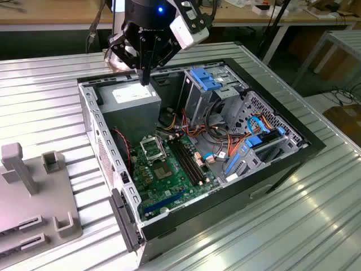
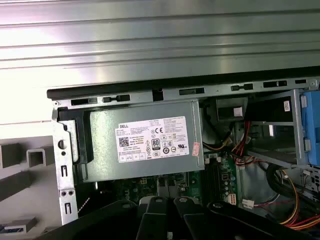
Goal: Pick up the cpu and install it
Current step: 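Reach for the cpu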
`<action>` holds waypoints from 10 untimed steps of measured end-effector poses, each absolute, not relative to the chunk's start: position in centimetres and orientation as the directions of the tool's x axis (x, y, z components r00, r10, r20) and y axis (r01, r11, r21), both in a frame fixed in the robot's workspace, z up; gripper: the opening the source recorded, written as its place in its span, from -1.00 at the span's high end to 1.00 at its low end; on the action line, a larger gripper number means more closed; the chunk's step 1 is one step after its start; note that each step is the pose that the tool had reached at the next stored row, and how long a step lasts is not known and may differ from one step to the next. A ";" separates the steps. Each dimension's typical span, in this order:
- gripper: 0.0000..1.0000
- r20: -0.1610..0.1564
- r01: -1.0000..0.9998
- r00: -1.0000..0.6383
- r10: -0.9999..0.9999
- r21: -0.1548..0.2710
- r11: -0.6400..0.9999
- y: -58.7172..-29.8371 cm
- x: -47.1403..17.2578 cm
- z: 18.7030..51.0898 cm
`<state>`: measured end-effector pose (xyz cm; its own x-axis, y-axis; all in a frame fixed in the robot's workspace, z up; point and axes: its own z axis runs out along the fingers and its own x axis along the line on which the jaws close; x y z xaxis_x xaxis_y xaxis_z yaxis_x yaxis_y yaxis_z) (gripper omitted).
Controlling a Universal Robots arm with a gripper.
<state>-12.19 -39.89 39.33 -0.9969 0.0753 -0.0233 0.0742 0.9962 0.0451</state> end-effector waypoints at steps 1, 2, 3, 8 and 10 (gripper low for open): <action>0.79 -0.023 0.074 -0.997 0.075 0.045 0.996 -39.9 -12.2 39.3; 0.79 -0.023 0.074 -0.997 0.075 0.045 0.996 -39.9 -12.2 39.3; 0.79 -0.023 0.074 -0.997 0.075 0.045 0.996 -39.9 -12.2 39.3; 0.79 -0.023 0.074 -0.997 0.075 0.045 0.996 -39.9 -12.4 39.3; 0.79 -0.023 0.074 -0.997 0.075 0.045 0.996 -39.9 -12.4 39.3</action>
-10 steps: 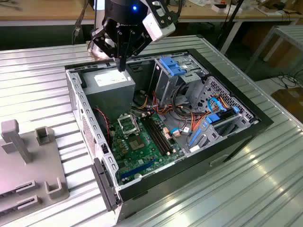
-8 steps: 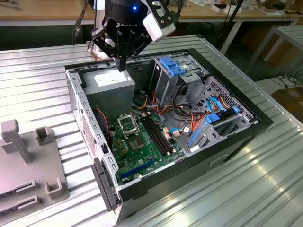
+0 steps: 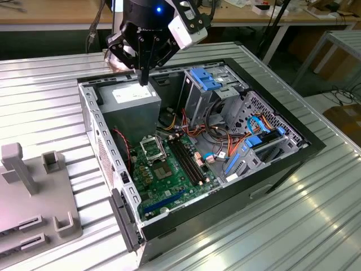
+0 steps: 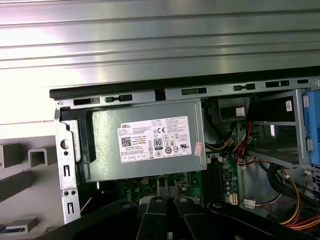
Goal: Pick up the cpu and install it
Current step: 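Reach for the cpu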
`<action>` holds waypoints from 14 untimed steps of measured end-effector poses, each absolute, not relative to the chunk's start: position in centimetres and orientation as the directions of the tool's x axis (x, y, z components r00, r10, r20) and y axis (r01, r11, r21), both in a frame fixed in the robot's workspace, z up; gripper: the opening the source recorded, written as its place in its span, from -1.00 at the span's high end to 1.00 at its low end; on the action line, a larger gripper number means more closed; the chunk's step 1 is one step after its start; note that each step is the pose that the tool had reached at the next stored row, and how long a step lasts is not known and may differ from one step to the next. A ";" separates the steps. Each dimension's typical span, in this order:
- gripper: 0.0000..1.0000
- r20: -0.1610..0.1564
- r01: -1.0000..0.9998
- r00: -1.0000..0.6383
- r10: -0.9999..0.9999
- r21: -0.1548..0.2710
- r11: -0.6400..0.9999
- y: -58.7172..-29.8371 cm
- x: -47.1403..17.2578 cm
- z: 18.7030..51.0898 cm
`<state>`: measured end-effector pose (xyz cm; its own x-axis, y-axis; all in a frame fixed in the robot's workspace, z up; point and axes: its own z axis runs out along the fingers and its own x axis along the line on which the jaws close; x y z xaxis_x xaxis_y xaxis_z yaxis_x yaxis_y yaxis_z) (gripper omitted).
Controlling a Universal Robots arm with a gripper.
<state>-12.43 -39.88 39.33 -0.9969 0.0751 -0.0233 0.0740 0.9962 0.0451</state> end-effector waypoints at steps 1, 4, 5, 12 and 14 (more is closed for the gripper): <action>0.79 -0.023 0.074 -0.997 0.075 0.045 0.996 -39.9 -12.4 39.3; 0.79 -0.023 0.074 -0.997 0.075 0.045 0.996 -39.9 -12.4 39.3; 0.79 -0.023 0.074 -0.997 0.075 0.045 0.996 -39.9 -12.5 39.3; 0.79 -0.023 0.074 -0.997 0.075 0.045 0.996 -39.9 -12.9 39.3; 0.79 -0.023 0.074 -0.997 0.075 0.045 0.996 -39.9 -13.1 39.3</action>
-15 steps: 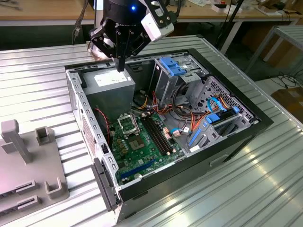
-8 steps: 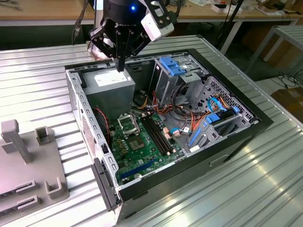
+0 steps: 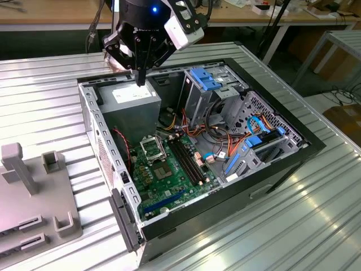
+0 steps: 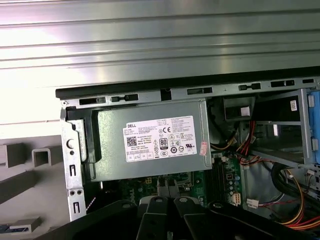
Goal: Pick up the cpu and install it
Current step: 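Reach for the cpu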
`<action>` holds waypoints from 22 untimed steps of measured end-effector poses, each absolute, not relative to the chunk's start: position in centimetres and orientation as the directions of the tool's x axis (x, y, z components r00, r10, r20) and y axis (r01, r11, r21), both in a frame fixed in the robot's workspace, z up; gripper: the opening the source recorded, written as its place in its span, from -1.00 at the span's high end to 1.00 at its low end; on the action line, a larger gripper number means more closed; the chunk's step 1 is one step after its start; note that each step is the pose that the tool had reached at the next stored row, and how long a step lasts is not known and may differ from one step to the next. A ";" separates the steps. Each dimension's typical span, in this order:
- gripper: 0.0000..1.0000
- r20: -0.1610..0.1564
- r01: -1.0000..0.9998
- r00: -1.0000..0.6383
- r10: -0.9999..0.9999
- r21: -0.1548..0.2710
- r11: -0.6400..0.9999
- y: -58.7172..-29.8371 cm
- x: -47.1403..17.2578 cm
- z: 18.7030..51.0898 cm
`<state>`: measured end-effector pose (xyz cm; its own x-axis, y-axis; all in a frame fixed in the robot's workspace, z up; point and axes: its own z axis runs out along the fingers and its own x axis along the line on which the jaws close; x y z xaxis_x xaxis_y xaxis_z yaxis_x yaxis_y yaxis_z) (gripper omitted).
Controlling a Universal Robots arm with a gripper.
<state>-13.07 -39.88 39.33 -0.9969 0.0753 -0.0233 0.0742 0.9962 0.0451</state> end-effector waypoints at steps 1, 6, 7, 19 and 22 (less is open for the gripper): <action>0.79 -0.023 0.074 -0.997 0.075 0.045 0.996 -39.9 -13.1 39.3; 0.79 -0.023 0.074 -0.997 0.075 0.045 0.996 -39.9 -13.3 39.3; 0.79 -0.023 0.074 -0.997 0.075 0.045 0.996 -39.9 -13.4 39.3; 0.79 -0.023 0.074 -0.997 0.075 0.045 0.996 -39.9 -13.9 39.3; 0.79 -0.023 0.074 -0.997 0.075 0.045 0.996 -39.9 -14.0 39.3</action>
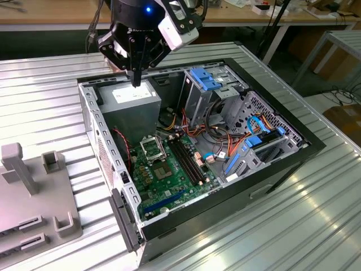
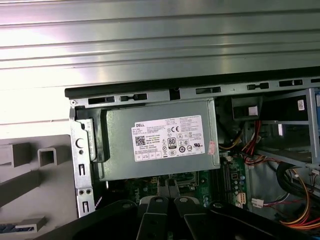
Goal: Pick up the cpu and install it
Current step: 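Reach for the cpu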
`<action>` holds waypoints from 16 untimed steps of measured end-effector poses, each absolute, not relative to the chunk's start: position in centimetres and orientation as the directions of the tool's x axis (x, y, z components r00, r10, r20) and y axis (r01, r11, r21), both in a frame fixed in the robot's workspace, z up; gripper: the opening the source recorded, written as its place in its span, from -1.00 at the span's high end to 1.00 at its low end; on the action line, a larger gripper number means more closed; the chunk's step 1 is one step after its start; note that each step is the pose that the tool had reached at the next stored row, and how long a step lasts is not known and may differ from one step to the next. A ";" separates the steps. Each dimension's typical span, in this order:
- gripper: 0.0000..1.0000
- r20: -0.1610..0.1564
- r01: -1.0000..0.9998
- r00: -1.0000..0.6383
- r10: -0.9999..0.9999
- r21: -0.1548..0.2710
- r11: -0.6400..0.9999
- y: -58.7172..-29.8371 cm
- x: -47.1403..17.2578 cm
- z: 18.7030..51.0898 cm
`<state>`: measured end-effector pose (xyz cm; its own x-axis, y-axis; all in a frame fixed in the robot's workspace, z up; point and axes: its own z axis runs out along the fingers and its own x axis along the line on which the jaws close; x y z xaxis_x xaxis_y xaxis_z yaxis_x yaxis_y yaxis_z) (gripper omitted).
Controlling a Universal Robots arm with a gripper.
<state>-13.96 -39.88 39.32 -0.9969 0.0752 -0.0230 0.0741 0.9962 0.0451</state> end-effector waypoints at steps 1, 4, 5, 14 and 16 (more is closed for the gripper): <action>0.79 -0.023 0.074 -0.997 0.075 0.045 0.996 -39.9 -14.0 39.3; 0.79 -0.023 0.074 -0.997 0.075 0.045 0.996 -39.9 -14.1 39.3; 0.79 -0.023 0.074 -0.997 0.075 0.045 0.996 -39.9 -14.1 39.3; 0.79 -0.022 0.074 -0.997 0.075 0.045 0.996 -39.9 -14.3 39.3; 0.79 -0.022 0.074 -0.997 0.075 0.045 0.996 -39.9 -14.4 39.3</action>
<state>-14.40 -39.88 39.31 -0.9969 0.0753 -0.0223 0.0743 0.9962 0.0451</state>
